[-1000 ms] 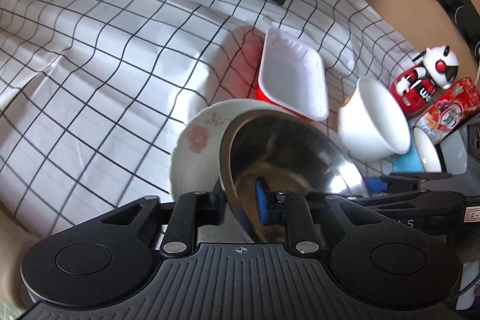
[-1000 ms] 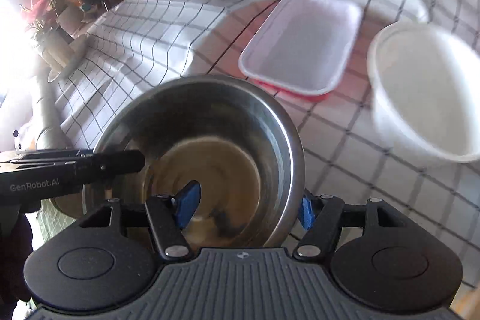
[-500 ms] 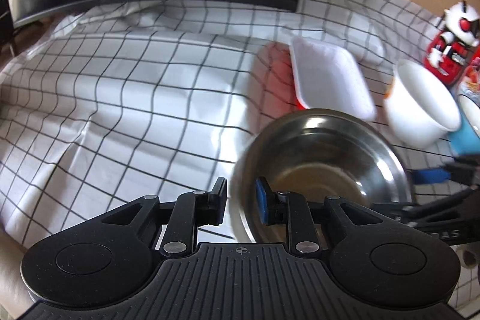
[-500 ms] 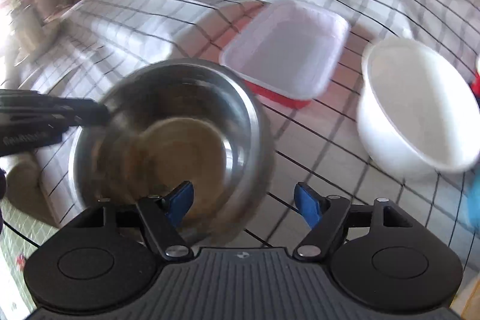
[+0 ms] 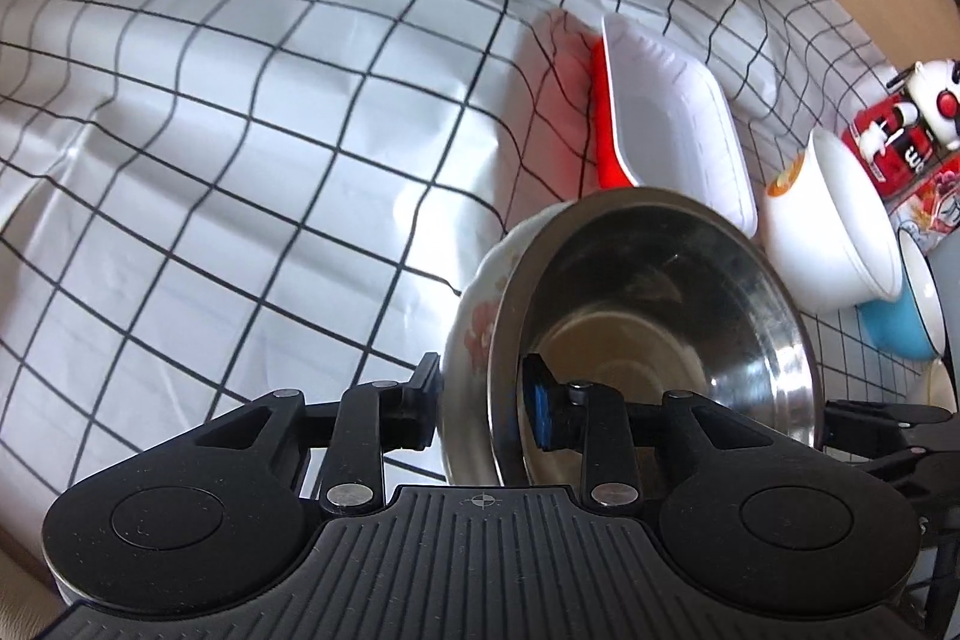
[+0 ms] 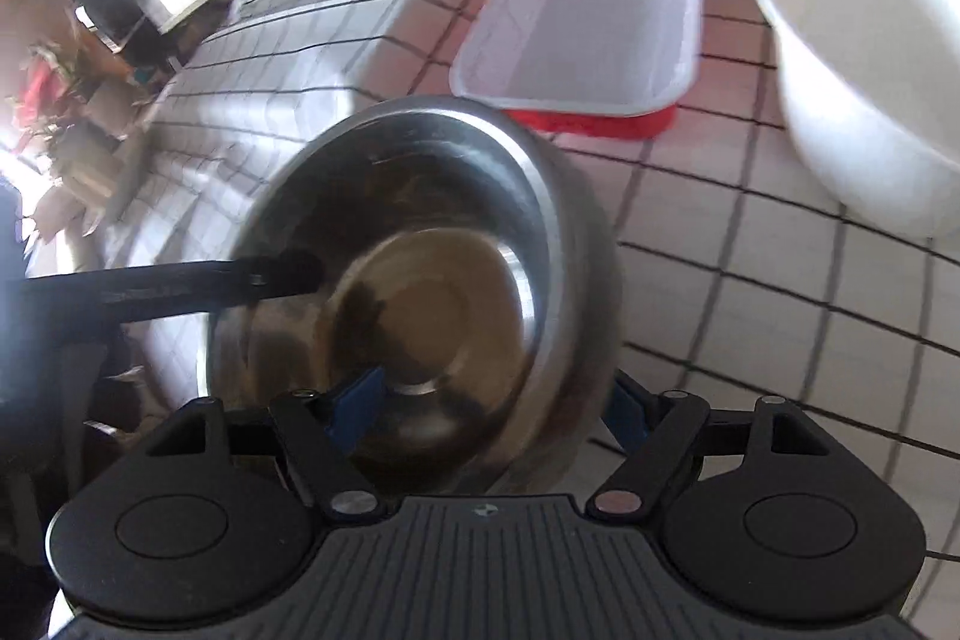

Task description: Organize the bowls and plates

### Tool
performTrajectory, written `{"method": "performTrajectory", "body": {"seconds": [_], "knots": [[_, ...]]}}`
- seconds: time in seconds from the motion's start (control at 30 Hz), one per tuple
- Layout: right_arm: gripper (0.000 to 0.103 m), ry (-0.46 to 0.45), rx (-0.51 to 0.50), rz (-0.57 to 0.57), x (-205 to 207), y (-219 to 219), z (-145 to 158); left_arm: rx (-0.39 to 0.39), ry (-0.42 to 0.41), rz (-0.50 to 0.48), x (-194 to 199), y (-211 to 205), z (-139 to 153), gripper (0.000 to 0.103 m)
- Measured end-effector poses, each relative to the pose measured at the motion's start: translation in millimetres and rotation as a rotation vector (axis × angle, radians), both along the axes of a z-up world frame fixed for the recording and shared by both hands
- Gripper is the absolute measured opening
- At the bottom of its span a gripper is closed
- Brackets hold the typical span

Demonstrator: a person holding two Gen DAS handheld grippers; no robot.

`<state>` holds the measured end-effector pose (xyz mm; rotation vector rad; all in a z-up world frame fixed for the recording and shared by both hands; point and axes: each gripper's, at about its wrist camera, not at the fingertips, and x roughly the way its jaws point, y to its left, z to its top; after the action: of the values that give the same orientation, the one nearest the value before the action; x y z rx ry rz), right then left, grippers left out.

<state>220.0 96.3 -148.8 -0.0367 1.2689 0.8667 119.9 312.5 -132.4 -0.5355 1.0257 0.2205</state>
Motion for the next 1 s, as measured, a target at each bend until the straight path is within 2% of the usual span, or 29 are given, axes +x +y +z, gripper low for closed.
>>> {"method": "performTrajectory", "body": {"seconds": [0.1,0.2,0.33,0.43,0.47,0.53,0.57,0.67,0.8,1.0], "knots": [[0.079,-0.007,-0.006,0.007,-1.1,3.6,0.4,-0.029,0.009,0.012,1.7,2.4,-1.2,0.036],[0.079,0.028,0.029,-0.003,2.0,-3.9,-1.0,-0.045,0.023,0.021,4.9,3.4,-1.5,0.036],[0.079,0.048,0.047,-0.014,3.0,-16.4,-1.2,-0.048,0.052,-0.013,13.2,-8.5,-0.9,0.038],[0.078,0.053,0.058,-0.037,4.0,-30.1,-1.8,0.016,0.078,-0.048,23.0,-28.6,2.3,0.045],[0.078,0.061,0.07,-0.04,3.9,-36.2,-0.2,0.039,0.088,-0.057,26.5,-35.5,4.1,0.05],[0.078,0.047,0.084,-0.035,0.4,-48.4,6.2,0.065,0.099,-0.065,32.1,-45.0,5.1,0.052],[0.078,0.027,0.085,-0.027,-1.6,-53.1,10.3,0.053,0.092,-0.074,33.9,-47.3,4.9,0.052],[0.079,-0.027,0.048,-0.04,-2.7,-64.6,15.1,-0.053,0.074,-0.086,36.5,-48.7,2.5,0.046],[0.079,-0.019,0.052,-0.102,10.0,-74.5,15.0,-0.047,0.064,-0.09,34.7,-54.1,2.3,0.044],[0.079,-0.039,0.017,-0.103,7.9,-66.4,3.5,-0.067,0.018,-0.076,27.7,-54.1,-2.9,0.044]]}}
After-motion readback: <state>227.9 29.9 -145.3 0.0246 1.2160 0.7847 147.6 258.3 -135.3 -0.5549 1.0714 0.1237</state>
